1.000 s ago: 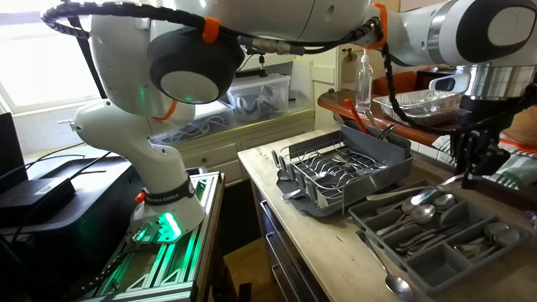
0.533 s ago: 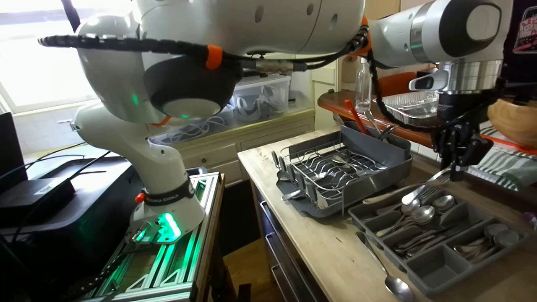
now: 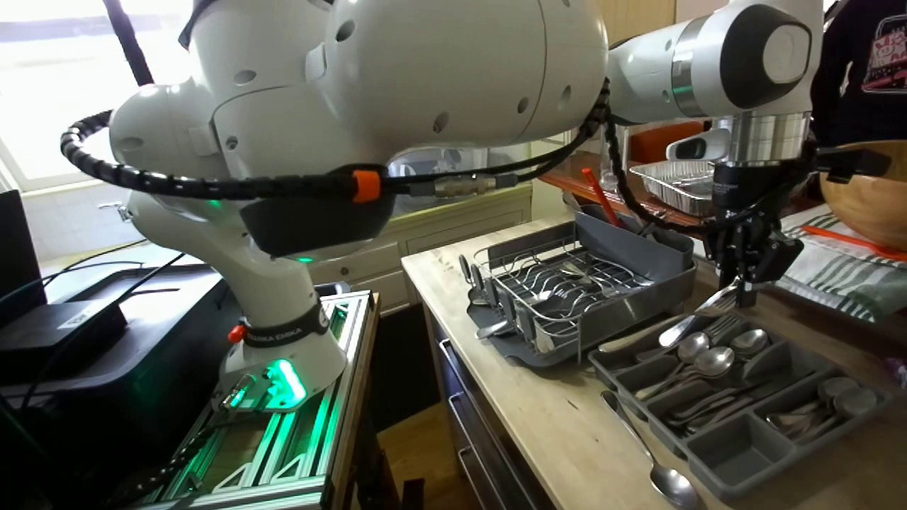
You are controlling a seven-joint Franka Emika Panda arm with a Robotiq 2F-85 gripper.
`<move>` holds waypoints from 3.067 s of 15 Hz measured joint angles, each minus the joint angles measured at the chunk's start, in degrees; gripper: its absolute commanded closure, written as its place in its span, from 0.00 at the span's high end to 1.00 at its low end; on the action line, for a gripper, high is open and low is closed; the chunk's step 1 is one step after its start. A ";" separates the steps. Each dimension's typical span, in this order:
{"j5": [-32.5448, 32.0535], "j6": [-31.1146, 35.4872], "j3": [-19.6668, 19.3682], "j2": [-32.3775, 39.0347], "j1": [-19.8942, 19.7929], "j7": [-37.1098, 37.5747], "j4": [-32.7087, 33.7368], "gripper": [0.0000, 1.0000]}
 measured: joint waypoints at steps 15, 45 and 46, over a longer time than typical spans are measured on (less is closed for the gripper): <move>-8.18 -12.18 5.84 5.70 -1.13 0.00 -5.49 0.07; 0.38 -4.91 4.96 4.62 -0.30 4.61 -12.15 0.30; 0.38 -4.91 4.96 4.62 -0.30 4.61 -12.15 0.30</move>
